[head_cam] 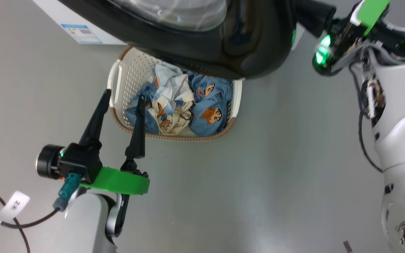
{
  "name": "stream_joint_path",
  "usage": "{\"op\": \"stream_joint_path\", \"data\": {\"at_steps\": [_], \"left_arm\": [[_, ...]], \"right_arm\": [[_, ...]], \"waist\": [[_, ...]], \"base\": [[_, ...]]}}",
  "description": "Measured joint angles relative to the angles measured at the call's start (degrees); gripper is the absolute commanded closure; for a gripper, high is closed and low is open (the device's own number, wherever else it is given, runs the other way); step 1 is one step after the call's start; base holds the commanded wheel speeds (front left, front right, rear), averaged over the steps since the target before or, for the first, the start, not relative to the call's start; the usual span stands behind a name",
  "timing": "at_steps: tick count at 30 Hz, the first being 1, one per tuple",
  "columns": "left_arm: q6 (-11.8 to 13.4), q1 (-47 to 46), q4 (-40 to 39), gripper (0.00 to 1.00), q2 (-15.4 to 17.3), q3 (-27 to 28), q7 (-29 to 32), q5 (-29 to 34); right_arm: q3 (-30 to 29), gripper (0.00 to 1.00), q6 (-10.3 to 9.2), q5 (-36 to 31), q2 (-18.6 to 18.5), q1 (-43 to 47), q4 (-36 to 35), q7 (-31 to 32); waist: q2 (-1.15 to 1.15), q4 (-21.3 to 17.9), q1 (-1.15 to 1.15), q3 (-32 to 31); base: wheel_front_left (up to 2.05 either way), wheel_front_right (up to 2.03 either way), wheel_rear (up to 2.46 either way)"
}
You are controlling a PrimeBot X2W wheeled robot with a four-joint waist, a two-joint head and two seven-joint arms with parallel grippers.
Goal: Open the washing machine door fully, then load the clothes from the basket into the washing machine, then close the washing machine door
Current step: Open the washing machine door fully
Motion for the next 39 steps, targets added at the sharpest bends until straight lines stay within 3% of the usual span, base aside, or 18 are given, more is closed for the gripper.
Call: {"op": "stream_joint_path", "data": {"at_steps": [17, 39], "left_arm": [[-2.03, 5.73, 3.15, 0.00, 0.09, 1.00, 0.00, 1.02], [-3.69, 12.16, 6.09, 0.00, 0.16, 1.42, 0.00, 1.42]], "right_arm": [[4.93, 1.00, 0.00, 1.96, 2.47, 14.84, -7.15, -1.29], [23.64, 1.00, -0.01, 14.55, 2.56, 26.24, -8.54, -12.10]], "waist": [[0.00, -0.99, 0.00, -8.81], [0.00, -0.56, 0.00, -19.25]], "base": [[0.00, 0.00, 0.00], [0.00, 0.00, 0.00]]}}
